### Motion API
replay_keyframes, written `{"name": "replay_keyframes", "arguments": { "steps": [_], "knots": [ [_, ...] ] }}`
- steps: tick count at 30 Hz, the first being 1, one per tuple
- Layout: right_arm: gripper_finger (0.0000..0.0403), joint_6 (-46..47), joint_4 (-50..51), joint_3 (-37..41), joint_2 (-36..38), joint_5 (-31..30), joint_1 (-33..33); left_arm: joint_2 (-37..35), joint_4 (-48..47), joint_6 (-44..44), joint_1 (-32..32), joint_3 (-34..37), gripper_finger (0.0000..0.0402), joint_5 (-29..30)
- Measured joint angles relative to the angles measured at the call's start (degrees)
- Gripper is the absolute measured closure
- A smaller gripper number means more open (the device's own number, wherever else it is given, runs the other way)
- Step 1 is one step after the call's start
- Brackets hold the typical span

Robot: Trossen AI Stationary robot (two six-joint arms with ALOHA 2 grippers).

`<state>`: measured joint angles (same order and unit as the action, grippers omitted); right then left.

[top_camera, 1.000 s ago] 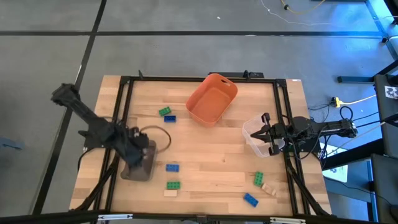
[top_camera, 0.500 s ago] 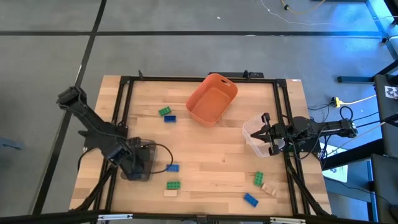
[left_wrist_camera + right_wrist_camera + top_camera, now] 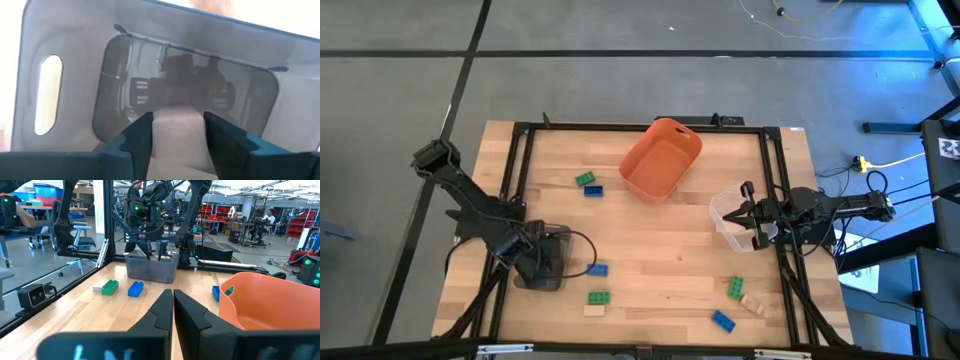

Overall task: Sort & place blocks by color
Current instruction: Put the top brown block into the black bin, then put the right brown block into the black bin

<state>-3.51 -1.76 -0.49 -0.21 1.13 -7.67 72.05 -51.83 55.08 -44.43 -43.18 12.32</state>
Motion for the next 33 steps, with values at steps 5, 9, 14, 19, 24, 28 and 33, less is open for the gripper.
{"name": "replay_keyframes", "arguments": {
  "steps": [5, 9, 14, 19, 24, 28, 33],
  "knots": [
    [0.0384, 0.0, 0.0, 0.0, 0.0, 0.0, 0.01, 0.0, -0.38, -1.23, 2.7, 0.0, 0.0194, -2.0],
    [0.0384, 0.0, 0.0, 0.0, 0.0, 0.0, -0.01, -0.08, -2.04, -4.66, 5.39, -1.52, 0.0169, -4.28],
    [0.0384, 0.0, -0.01, 0.0, 0.0, 0.01, 0.0, -2.47, -9.65, -7.84, 8.95, -9.41, 0.016, -3.54],
    [0.0384, 0.0, 0.0, 0.0, 0.0, 0.0, -0.01, -6.53, -8.77, -16.29, 11.73, -18.0, 0.0161, 9.25],
    [0.0384, 0.0, 0.02, 0.0, 0.0, 0.0, -0.01, -10.88, 15.18, -43.23, 19.53, -15.98, 0.0161, 15.3],
    [0.0384, 0.0, 0.01, 0.0, 0.0, 0.0, 0.0, -14.75, 37.89, -57.03, 29.81, -4.16, 0.0161, 3.79],
    [0.0384, -0.02, 0.35, 0.0, -0.02, 0.0, -0.01, -17.01, 67.25, -58.56, 40.64, 12.69, 0.0161, -8.57]
  ]
}}
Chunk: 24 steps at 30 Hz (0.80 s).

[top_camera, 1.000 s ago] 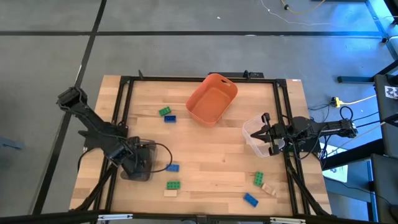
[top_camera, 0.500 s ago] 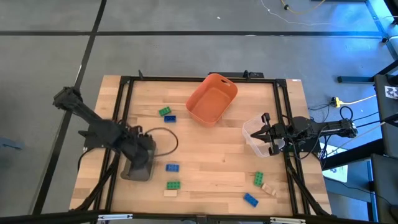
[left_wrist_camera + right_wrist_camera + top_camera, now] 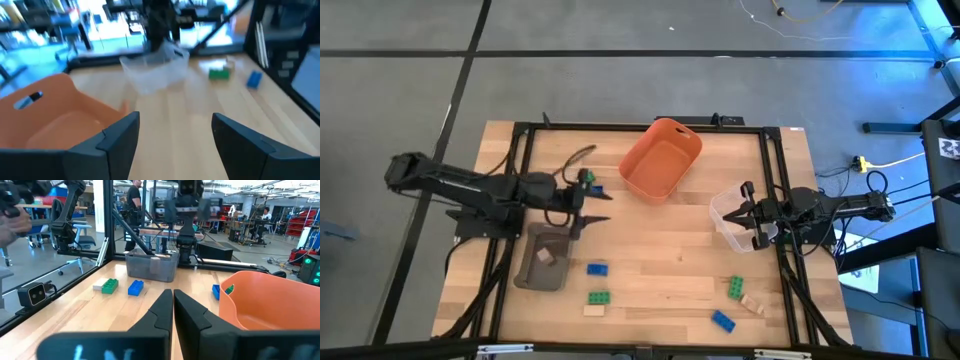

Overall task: Sort & place blocks by color
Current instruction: Put the right brown block into the black bin

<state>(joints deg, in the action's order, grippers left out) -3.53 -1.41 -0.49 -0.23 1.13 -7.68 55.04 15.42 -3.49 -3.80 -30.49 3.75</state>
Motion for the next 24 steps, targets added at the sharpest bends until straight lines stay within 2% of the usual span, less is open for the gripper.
{"name": "replay_keyframes", "arguments": {
  "steps": [4, 8, 12, 20, 24],
  "knots": [
    [0.0384, 0.02, -0.06, 0.0, 0.0, 0.01, 0.01, -1.8, 16.97, -1.01, 3.39, 9.36, 0.0161, -2.14],
    [0.0384, -1.33, -0.14, 0.0, -0.02, -0.26, 0.02, -3.43, 25.68, -1.49, 4.86, 15.47, 0.0161, -2.28],
    [0.0384, 1.23, -5.56, 0.0, -0.15, -0.04, 0.01, -6.85, 25.92, 0.99, 5.1, 17.18, 0.0161, -2.74],
    [0.0384, 6.46, -29.1, 0.0, -0.08, -0.01, 0.04, -9.05, 23.53, 3.26, 5.08, 17.23, 0.0161, -3.34],
    [0.0384, 6.04, -31.82, 0.0, -0.11, -0.23, 0.15, -9.04, 22.87, 3.39, 5.08, 17.25, 0.0161, -2.6]
  ]
}}
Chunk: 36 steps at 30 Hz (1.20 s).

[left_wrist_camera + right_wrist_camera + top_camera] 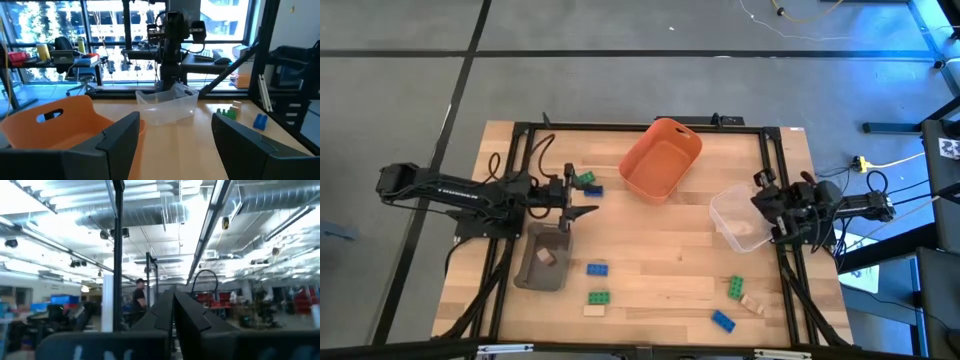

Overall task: Sort & place blocks by color
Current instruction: Put the right brown block into the black bin

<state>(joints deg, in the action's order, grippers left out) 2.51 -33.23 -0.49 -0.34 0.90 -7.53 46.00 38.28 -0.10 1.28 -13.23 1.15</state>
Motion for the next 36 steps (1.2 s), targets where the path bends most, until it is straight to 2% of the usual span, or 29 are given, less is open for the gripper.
{"name": "replay_keyframes", "arguments": {
  "steps": [4, 7, 9, 12, 14, 16, 20, 22, 27, 33, 36],
  "knots": [
    [0.038, 4.52, 0.38, -0.06, -0.76, -7.66, 0.33, 0.02, -0.2, 0.02, 0.0, 0.0, 0.0161, 1.4],
    [0.0353, 5.51, 5.3, -2.94, -3.55, -8.65, 0.31, 0.02, -0.18, -0.02, 0.0, 0.0, 0.0161, 2.65],
    [0.0322, 6.82, 11.99, -7.38, -6.22, -9.38, 0.31, 0.02, -0.19, -0.02, 0.0, 0.0, 0.0161, 3.51],
    [0.027, 13.36, 29.71, -16.35, -11.87, -10.73, 0.31, 0.02, -0.2, -0.02, 0.0, 0.0, 0.0161, 4.34],
    [0.0241, 21.91, 43.11, -23.52, -16.6, -8.79, 0.12, 0.02, -0.18, -0.02, 0.0, 0.0, 0.0161, 4.37],
    [0.0222, 32.79, 56.13, -30.66, -21.93, -4.09, -0.39, 0.02, -0.18, -0.02, 0.0, 0.0, 0.0161, 4.35],
    [0.0214, 55.13, 77.1, -40.77, -33.85, 8.46, -3.11, 0.02, -0.18, -0.04, 0.0, 0.0, 0.0161, 4.35],
    [0.0213, 65.13, 83.42, -43.38, -39.27, 11.91, -6.3, 0.02, -0.18, -0.04, 0.0, 0.0, 0.0161, 4.35],
    [0.0213, 85.27, 88.26, -45.98, -50.66, 17.43, -17.91, 0.02, -0.18, -0.07, 0.0, 0.0, 0.0161, 4.33],
    [0.0213, 104.49, 87.02, -48.44, -63.41, 13.73, -33.79, 0.07, -0.46, -0.07, 0.0, 0.0, 0.0161, 4.33],
    [0.0213, 109.64, 84.87, -49.82, -70.02, 13.11, -40.37, 0.07, -0.48, -0.07, 0.0, 0.0, 0.0161, 4.33]
  ]
}}
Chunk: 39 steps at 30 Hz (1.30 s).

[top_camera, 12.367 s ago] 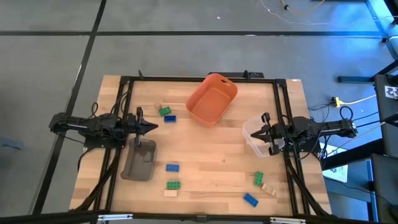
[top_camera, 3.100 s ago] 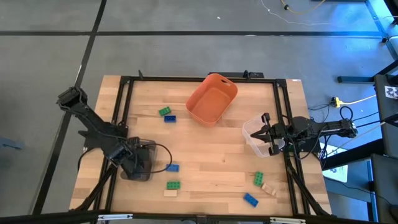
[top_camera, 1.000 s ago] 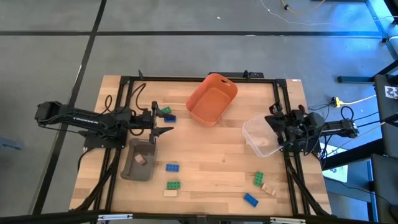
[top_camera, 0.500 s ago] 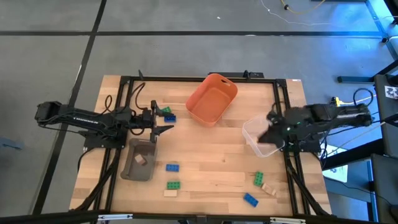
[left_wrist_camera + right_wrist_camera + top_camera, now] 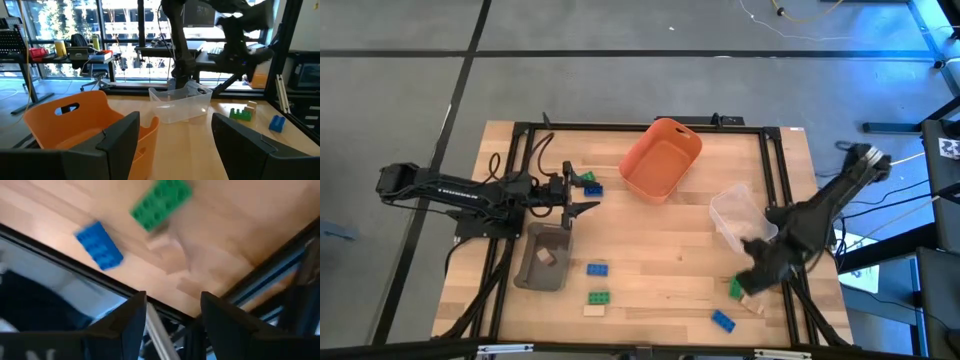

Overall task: Sort & place blocks by color
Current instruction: Put the right brown block into the black bin

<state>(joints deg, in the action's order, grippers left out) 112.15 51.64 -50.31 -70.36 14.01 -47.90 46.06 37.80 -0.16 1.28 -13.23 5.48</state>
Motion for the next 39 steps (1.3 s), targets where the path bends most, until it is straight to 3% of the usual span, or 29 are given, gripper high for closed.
{"name": "replay_keyframes", "arguments": {
  "steps": [5, 13, 39],
  "knots": [
    [0.0213, -2.21, -5.1, -1.17, -9.66, -6.42, -6.99, -0.02, -0.02, -0.49, 0.0, 0.0, 0.0161, 0.05],
    [0.0213, -8.86, -6.97, -1.17, -18.62, -7.57, -9.31, -0.02, 0.0, -3.43, 0.0, 0.0, 0.0161, 3.22],
    [0.0214, -12.22, -11.93, -1.54, -29.18, -11.44, -9.77, -0.05, -0.02, -3.17, -0.02, -0.02, 0.0161, 3.21]
  ]
}}
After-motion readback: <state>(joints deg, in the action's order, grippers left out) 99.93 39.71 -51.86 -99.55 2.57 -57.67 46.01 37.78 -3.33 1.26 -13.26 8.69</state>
